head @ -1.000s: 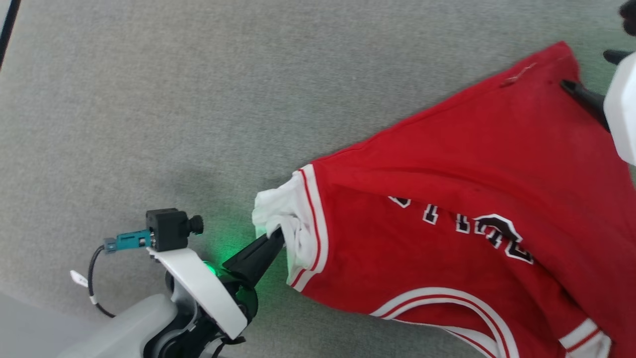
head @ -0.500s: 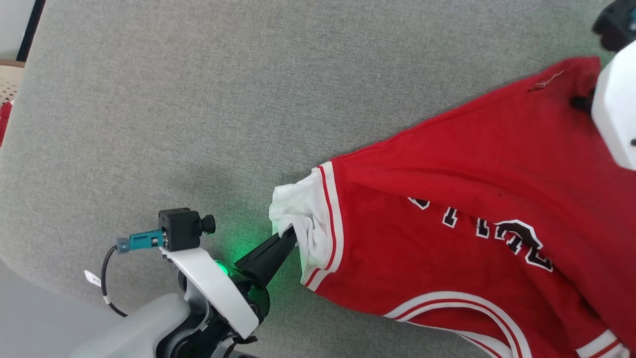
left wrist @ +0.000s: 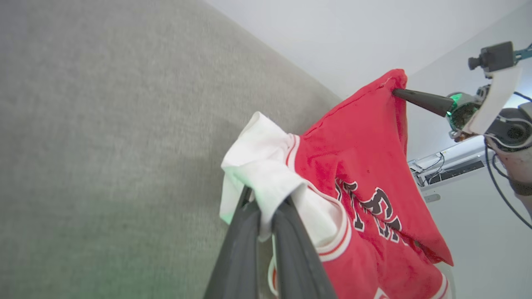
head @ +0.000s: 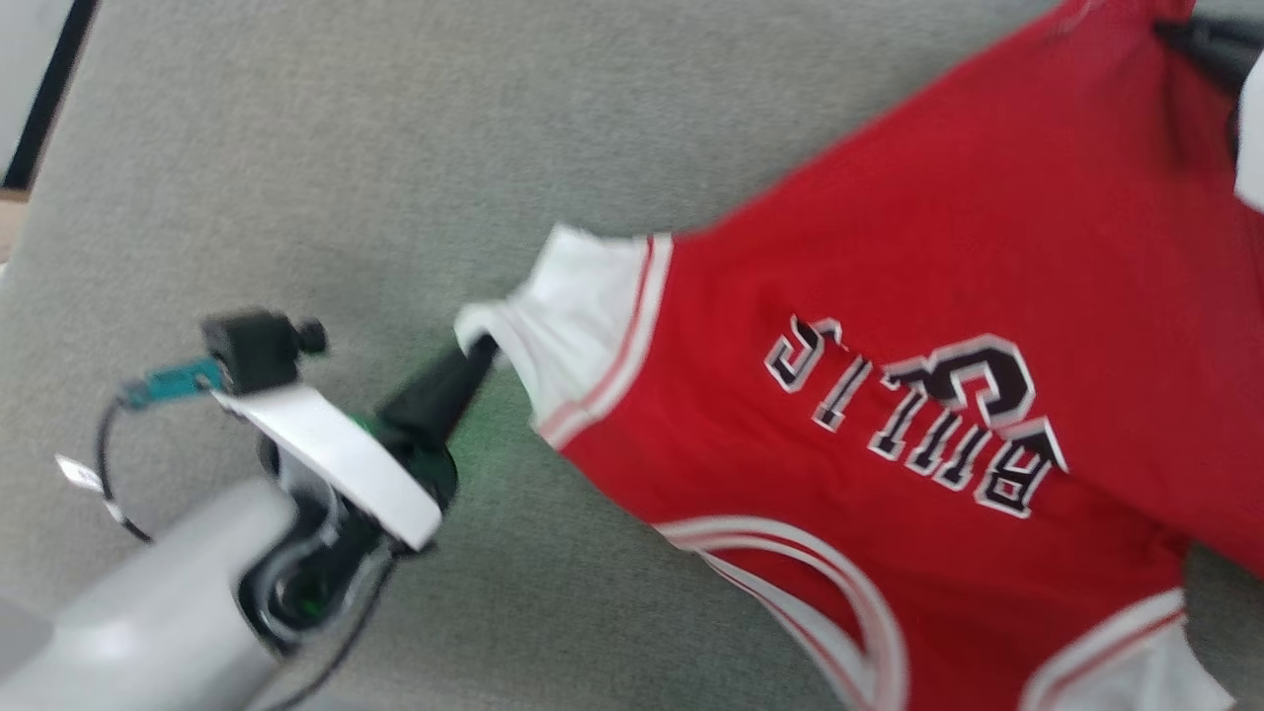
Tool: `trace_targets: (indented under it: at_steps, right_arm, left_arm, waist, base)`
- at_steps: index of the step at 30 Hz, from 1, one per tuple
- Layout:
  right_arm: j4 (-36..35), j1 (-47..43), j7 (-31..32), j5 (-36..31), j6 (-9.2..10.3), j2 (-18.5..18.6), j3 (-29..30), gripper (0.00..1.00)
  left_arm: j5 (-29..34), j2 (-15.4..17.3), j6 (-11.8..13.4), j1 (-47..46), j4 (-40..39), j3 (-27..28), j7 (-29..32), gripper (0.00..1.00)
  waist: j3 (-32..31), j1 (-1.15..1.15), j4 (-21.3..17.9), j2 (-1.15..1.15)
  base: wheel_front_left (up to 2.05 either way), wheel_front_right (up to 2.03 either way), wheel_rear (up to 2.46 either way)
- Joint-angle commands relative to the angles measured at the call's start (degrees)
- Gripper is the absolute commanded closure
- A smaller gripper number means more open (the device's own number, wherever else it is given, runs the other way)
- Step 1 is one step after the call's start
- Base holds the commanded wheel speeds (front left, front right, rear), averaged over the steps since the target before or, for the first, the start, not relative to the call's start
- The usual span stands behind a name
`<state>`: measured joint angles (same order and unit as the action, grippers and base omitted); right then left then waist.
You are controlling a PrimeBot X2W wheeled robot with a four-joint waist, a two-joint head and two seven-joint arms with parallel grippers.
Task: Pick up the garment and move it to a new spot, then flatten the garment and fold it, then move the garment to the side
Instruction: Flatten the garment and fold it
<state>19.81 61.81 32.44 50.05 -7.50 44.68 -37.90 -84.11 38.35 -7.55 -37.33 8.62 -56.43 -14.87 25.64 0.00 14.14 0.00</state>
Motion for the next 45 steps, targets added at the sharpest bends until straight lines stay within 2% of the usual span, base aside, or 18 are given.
trace_targets:
  at_steps: [1,7,11,14,20,23,26,33,37,42,45]
  right_arm:
    - [1.0,0.8,-1.2,0.4,0.02,-0.4,0.8,1.0]
    - [7.7,6.1,-8.6,0.3,0.02,-2.4,7.0,1.0]
    - [14.1,11.4,-14.4,-1.2,0.03,-5.1,13.4,1.0]
    - [19.1,16.1,-18.6,-3.2,0.05,-7.5,17.6,1.0]
    - [27.4,24.7,-27.1,-7.0,0.22,-12.9,23.8,1.0]
    - [30.1,28.2,-30.4,-8.2,0.27,-14.5,26.2,1.0]
    - [32.2,29.4,-31.5,-9.1,0.27,-15.4,26.5,1.0]
    - [33.7,24.6,-30.3,-10.7,0.27,-15.3,22.6,1.0]
    - [30.4,17.1,-27.9,-7.8,0.18,-13.8,19.4,1.0]
    - [23.6,4.2,-25.9,-1.8,0.14,-11.8,16.7,1.0]
    - [18.6,-4.3,-24.8,1.6,0.14,-9.5,16.5,1.0]
  left_arm:
    - [0.9,0.3,0.2,-1.7,0.3,0.7,-0.2,1.0]
    - [-2.9,0.9,0.2,-12.6,2.7,5.3,3.0,1.0]
    - [-6.8,-0.1,0.2,-22.9,6.3,10.4,6.1,1.0]
    - [-7.3,-1.5,0.2,-31.5,11.5,13.7,7.4,1.0]
    - [-5.4,-4.1,0.2,-48.1,24.3,18.8,5.1,1.0]
    - [-4.6,-5.0,0.2,-54.3,27.9,20.6,3.4,1.0]
    - [-5.5,-5.6,0.2,-56.7,29.4,21.4,4.1,1.0]
    - [-8.7,-6.4,0.2,-48.3,26.6,20.8,7.0,1.0]
    - [-11.8,-7.1,0.2,-36.3,18.1,20.0,9.9,1.0]
    - [-15.1,-6.9,0.1,-19.0,7.9,23.1,9.9,1.0]
    - [-14.6,-6.7,0.1,-9.0,1.7,24.5,10.3,1.0]
  waist:
    - [-1.1,0.0,-1.4,0.0]
    - [-0.9,0.0,-4.7,0.0]
    - [1.1,0.0,-6.7,0.0]
    - [2.5,0.0,-8.1,0.0]
    - [3.8,0.0,-10.7,0.0]
    - [3.9,0.0,-11.4,0.0]
    - [3.6,0.0,-11.5,0.0]
    - [3.3,0.0,-10.7,0.0]
    - [2.9,0.0,-9.8,0.0]
    - [1.8,0.0,-9.4,0.0]
    - [0.9,0.0,-9.2,0.0]
  base:
    - [0.0,0.0,0.0]
    - [0.0,0.0,0.0]
    - [0.0,0.0,0.0]
    - [0.0,0.0,0.0]
    - [0.0,0.0,0.0]
    - [0.0,0.0,0.0]
    - [0.0,0.0,0.0]
    - [0.0,0.0,0.0]
    - [0.0,0.0,0.0]
    - [0.0,0.0,0.0]
    - [0.0,0.0,0.0]
